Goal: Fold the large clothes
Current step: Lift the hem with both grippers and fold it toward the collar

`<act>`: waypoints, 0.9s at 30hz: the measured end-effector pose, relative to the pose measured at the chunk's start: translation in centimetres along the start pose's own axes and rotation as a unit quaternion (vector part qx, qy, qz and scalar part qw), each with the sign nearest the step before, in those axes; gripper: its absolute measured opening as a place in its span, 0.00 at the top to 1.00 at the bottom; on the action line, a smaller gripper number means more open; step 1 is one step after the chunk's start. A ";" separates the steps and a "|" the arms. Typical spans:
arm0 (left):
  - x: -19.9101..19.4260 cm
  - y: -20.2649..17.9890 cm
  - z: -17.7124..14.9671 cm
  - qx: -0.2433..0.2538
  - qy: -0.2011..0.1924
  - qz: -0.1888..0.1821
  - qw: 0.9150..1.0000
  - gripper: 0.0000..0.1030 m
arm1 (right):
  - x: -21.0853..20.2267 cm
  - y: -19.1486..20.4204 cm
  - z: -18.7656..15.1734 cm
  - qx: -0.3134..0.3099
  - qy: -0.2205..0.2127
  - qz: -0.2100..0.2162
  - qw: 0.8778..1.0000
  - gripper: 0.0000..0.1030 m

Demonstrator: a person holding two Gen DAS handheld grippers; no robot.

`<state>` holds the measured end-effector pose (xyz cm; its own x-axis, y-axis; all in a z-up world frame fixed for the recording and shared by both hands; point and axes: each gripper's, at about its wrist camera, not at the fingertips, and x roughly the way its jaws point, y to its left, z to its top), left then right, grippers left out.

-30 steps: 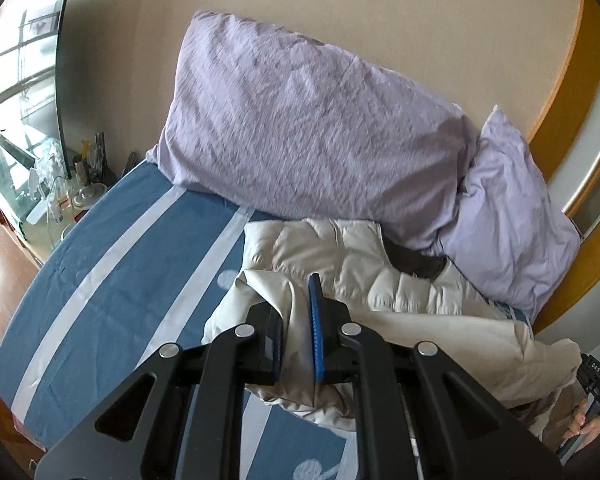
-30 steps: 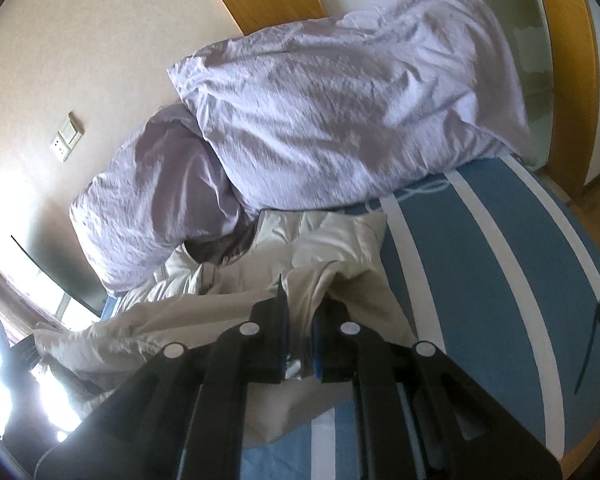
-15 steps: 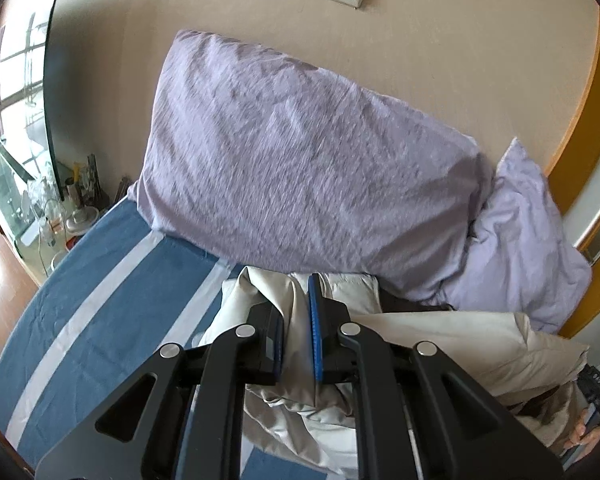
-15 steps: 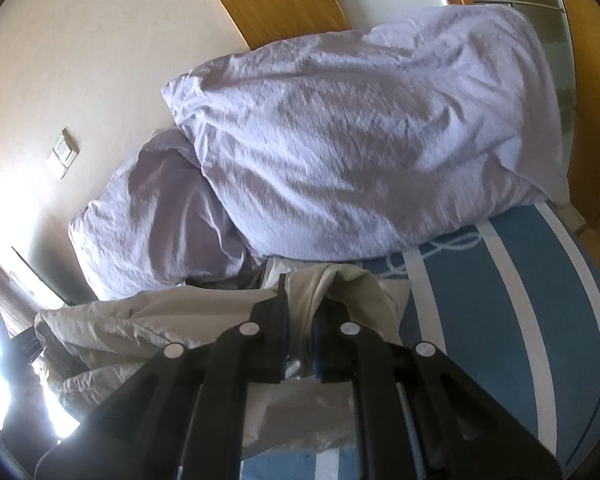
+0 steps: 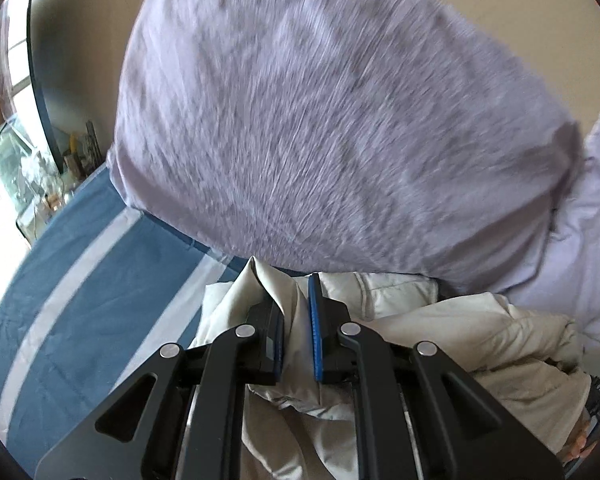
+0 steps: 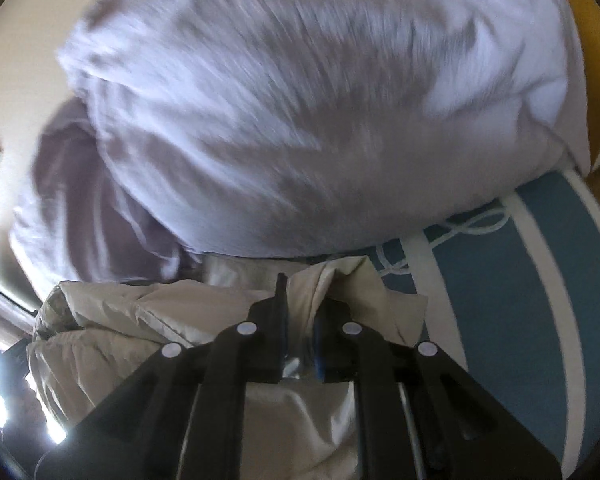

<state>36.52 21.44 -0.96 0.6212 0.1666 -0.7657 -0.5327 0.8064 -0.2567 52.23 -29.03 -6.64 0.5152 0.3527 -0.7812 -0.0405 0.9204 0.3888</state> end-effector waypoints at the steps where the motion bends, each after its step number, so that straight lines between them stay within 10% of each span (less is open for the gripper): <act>1: 1.0 0.1 0.0 -0.004 0.008 0.003 1.000 0.91 | 0.9 -0.1 0.1 0.004 0.007 -0.004 1.000 0.88; 15: 7.0 -1.1 0.5 0.005 0.048 0.021 0.999 0.78 | 5.5 -1.7 1.1 0.047 0.048 -0.004 0.998 0.74; 20: 5.3 -2.1 0.7 0.017 0.044 0.025 0.999 0.46 | 2.3 -1.5 1.3 0.043 0.018 -0.012 0.999 0.47; 27: 1.0 -4.8 0.9 0.052 0.013 0.021 0.998 0.26 | -2.0 1.7 -0.4 -0.023 0.009 0.003 1.000 0.45</act>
<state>40.19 18.18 0.05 0.5830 0.1882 -0.7904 -0.4956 0.8532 -0.1624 50.78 -28.07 -4.65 0.4993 0.3602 -0.7880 -0.0819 0.9250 0.3710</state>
